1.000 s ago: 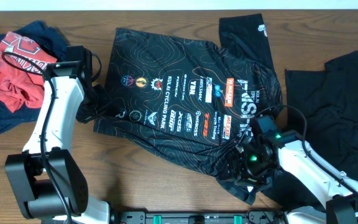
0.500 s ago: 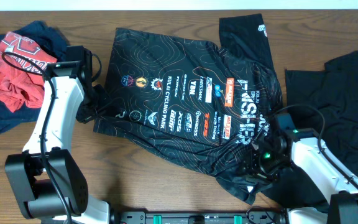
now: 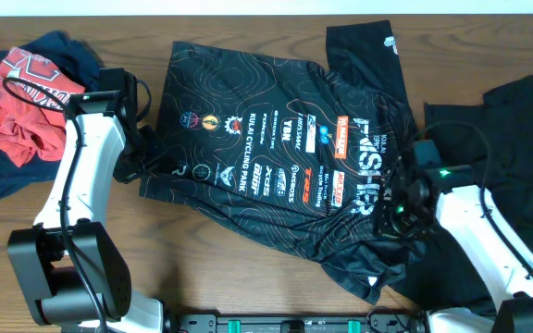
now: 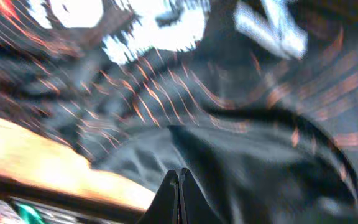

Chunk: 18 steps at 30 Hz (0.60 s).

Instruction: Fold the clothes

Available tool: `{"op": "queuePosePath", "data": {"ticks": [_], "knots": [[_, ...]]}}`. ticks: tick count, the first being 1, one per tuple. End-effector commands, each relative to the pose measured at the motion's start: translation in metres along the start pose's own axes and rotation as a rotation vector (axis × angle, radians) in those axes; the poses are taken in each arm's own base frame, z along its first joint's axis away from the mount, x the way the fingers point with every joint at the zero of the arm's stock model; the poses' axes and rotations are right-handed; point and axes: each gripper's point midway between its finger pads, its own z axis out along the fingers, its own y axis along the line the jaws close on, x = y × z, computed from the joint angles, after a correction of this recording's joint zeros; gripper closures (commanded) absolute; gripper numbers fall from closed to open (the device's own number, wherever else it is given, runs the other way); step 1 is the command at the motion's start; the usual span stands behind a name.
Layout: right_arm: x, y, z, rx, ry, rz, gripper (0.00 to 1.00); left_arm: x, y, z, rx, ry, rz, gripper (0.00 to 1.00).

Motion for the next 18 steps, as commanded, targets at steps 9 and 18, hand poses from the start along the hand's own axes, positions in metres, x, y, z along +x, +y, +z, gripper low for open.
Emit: {"op": "queuePosePath", "data": {"ticks": [9, 18], "knots": [[0.014, -0.009, 0.003, 0.207, -0.003, -0.006, 0.99, -0.004, 0.001, -0.003, 0.005, -0.021, -0.022, 0.94], [0.042, 0.005, 0.031, 0.184, 0.059, 0.011, 0.99, -0.004, 0.001, -0.003, 0.005, -0.021, -0.022, 0.94]]}}
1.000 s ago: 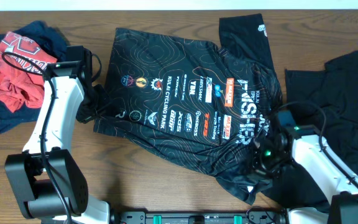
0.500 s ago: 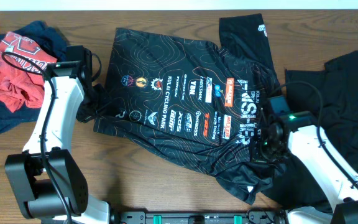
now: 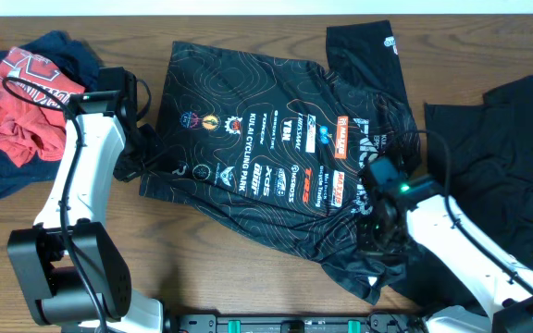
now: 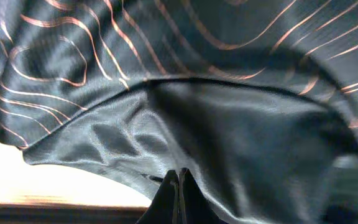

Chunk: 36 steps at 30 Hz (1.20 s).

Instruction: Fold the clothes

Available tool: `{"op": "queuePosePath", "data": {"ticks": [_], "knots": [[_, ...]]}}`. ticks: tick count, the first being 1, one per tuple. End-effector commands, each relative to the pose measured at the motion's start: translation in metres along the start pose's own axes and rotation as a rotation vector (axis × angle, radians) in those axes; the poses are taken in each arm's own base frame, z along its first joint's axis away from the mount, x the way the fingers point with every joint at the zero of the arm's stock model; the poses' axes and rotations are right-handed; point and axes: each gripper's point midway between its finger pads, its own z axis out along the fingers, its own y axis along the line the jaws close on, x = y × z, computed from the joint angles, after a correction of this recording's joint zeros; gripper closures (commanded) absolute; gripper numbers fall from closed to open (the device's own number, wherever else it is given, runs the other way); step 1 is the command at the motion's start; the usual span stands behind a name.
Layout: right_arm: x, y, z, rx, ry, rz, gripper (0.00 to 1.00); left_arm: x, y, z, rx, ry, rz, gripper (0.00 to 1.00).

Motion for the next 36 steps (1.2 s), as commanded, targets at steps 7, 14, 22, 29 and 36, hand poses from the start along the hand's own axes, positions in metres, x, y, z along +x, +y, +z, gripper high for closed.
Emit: {"op": "queuePosePath", "data": {"ticks": [7, 14, 22, 29, 36], "knots": [[0.027, 0.001, 0.027, -0.034, 0.085, 0.072, 0.99, -0.001, 0.003, -0.003, -0.003, -0.009, -0.021, 0.94], [0.021, 0.001, 0.030, -0.034, 0.060, 0.084, 0.99, 0.000, 0.003, -0.003, -0.005, -0.006, -0.021, 0.94], [-0.014, 0.004, 0.030, -0.059, -0.076, 0.122, 0.99, 0.003, 0.005, -0.003, -0.011, 0.005, -0.021, 0.94], [-0.005, 0.003, 0.040, -0.051, 0.006, 0.181, 0.99, 0.002, 0.005, -0.003, -0.011, 0.004, -0.021, 0.94], [0.016, 0.000, 0.067, -0.006, 0.188, 0.211, 0.99, 0.002, 0.004, -0.003, -0.009, 0.002, -0.025, 0.94]]}}
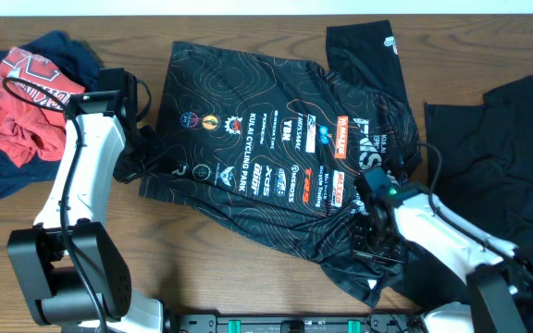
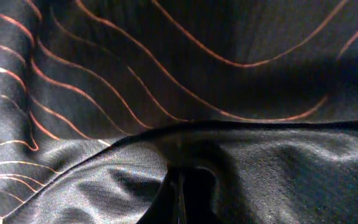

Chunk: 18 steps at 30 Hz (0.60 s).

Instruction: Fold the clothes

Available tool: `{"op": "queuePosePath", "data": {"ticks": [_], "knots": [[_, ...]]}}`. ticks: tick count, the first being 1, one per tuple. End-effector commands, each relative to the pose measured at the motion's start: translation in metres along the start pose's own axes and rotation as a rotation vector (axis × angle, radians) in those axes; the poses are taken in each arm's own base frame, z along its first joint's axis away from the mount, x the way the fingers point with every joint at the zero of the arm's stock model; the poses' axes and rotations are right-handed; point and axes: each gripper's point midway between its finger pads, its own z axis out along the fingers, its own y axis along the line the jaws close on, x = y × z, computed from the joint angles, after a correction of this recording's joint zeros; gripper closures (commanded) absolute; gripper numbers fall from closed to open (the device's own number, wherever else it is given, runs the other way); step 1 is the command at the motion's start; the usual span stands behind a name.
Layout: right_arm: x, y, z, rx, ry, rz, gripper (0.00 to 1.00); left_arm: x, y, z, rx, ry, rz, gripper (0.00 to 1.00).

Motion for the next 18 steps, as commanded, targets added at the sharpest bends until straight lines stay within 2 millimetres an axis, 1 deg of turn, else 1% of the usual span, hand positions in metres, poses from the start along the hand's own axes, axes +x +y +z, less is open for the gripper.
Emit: {"op": "queuePosePath", "data": {"ticks": [1, 4, 6, 9, 12, 14, 18], "knots": [[0.013, -0.009, 0.028, 0.033, 0.113, 0.048, 0.99, -0.001, 0.002, -0.003, -0.002, -0.010, -0.024, 0.94], [0.006, -0.004, 0.034, 0.018, 0.121, 0.058, 0.99, -0.001, 0.003, -0.003, -0.003, -0.009, -0.024, 0.94], [-0.001, -0.001, 0.034, 0.008, 0.115, 0.067, 0.99, -0.001, 0.003, -0.003, -0.003, -0.009, -0.024, 0.94], [-0.017, 0.000, 0.028, 0.000, 0.084, 0.086, 0.99, -0.001, 0.003, -0.003, -0.003, -0.009, -0.024, 0.94], [-0.038, 0.002, 0.017, -0.027, 0.040, 0.098, 0.99, -0.001, 0.003, -0.003, -0.003, -0.009, -0.024, 0.94], [-0.053, -0.002, 0.009, -0.015, -0.003, 0.107, 0.99, -0.001, 0.003, -0.003, -0.003, -0.009, -0.024, 0.94], [-0.080, -0.021, -0.008, 0.050, -0.086, 0.140, 0.99, -0.001, 0.003, -0.003, -0.003, -0.009, -0.024, 0.94]]}}
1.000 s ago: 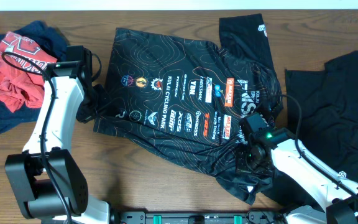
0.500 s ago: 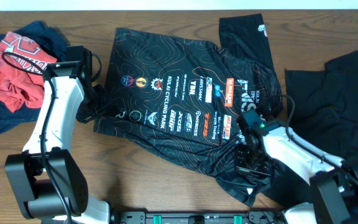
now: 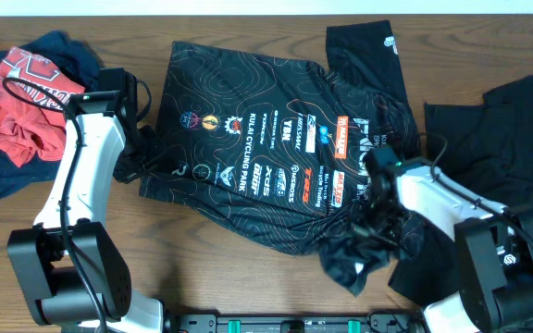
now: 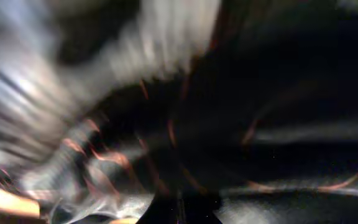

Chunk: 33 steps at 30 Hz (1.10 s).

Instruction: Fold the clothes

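A black cycling jersey point(image 3: 276, 148) with orange contour lines and sponsor logos lies spread over the middle of the table. Its near right corner point(image 3: 348, 262) is crumpled into a heap. My right gripper point(image 3: 375, 225) sits just above that heap, shut on the jersey's hem. The right wrist view is motion-blurred: the closed fingertips point(image 4: 179, 208) sit at the bottom edge with dark jersey cloth point(image 4: 260, 93) filling the frame. My left gripper point(image 3: 142, 139) rests at the jersey's left edge; its fingers are hidden under the arm.
A pile of red and navy clothes point(image 3: 21, 106) lies at the far left. Another black garment point(image 3: 498, 157) covers the right side, partly under my right arm. Bare wood point(image 3: 229, 268) shows along the front, near the table's edge.
My right gripper has moved slightly right and away from the front edge with the hem. The jersey's near right corner, flat before, is now bunched into a heap. The left arm is unchanged.
My right gripper was over the jersey's right side near the white lettering. It then stood lower, at the near right hem, and then pressed shut into the hem fold. Now the corner is crumpled under it. The left arm stayed at the jersey's left edge throughout.
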Available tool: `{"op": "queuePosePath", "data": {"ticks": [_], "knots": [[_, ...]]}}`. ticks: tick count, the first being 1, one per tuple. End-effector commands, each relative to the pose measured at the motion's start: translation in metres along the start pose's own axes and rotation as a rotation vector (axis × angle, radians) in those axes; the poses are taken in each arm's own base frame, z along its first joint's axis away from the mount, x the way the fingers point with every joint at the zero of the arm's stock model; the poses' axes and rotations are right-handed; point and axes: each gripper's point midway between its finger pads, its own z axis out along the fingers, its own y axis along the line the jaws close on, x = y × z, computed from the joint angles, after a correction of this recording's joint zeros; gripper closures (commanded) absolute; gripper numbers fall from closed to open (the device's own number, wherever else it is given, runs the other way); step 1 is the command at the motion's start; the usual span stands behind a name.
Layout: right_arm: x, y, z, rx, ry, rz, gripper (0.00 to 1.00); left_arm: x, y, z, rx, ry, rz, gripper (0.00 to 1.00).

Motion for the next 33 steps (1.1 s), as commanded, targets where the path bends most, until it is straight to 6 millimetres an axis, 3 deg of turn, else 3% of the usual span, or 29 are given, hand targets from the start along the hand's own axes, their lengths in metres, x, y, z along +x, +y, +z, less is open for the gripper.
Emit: {"op": "queuePosePath", "data": {"ticks": [1, 8, 13, 17, 19, 22, 24, 27, 33], "knots": [[-0.052, -0.039, -0.011, 0.197, -0.194, 0.015, 0.99, -0.001, 0.003, -0.003, -0.002, -0.009, -0.021, 0.94], [-0.088, -0.024, -0.040, 0.156, -0.297, -0.115, 1.00, -0.001, 0.003, -0.003, -0.002, -0.010, -0.021, 0.94], [-0.095, -0.001, -0.055, 0.138, -0.320, -0.274, 0.99, -0.001, 0.003, -0.003, -0.002, -0.010, -0.021, 0.94], [-0.084, 0.020, -0.061, 0.094, -0.281, -0.392, 0.99, -0.001, 0.003, -0.003, -0.002, -0.010, -0.021, 0.94], [-0.082, 0.025, -0.067, 0.092, -0.276, -0.423, 0.84, -0.001, 0.003, -0.003, -0.002, -0.010, -0.021, 0.94], [-0.075, 0.034, -0.081, 0.082, -0.250, -0.473, 0.84, -0.001, 0.002, -0.003, -0.002, -0.010, -0.021, 0.94], [-0.065, 0.039, -0.088, 0.070, -0.216, -0.484, 0.82, -0.001, 0.002, -0.003, -0.002, -0.010, -0.021, 0.94], [-0.043, 0.045, -0.089, 0.072, -0.148, -0.513, 0.67, -0.001, 0.003, -0.003, -0.002, -0.010, -0.021, 0.94], [-0.003, 0.064, -0.097, 0.075, -0.144, -0.648, 0.58, -0.003, 0.001, -0.003, 0.003, -0.019, -0.022, 0.94]]}}
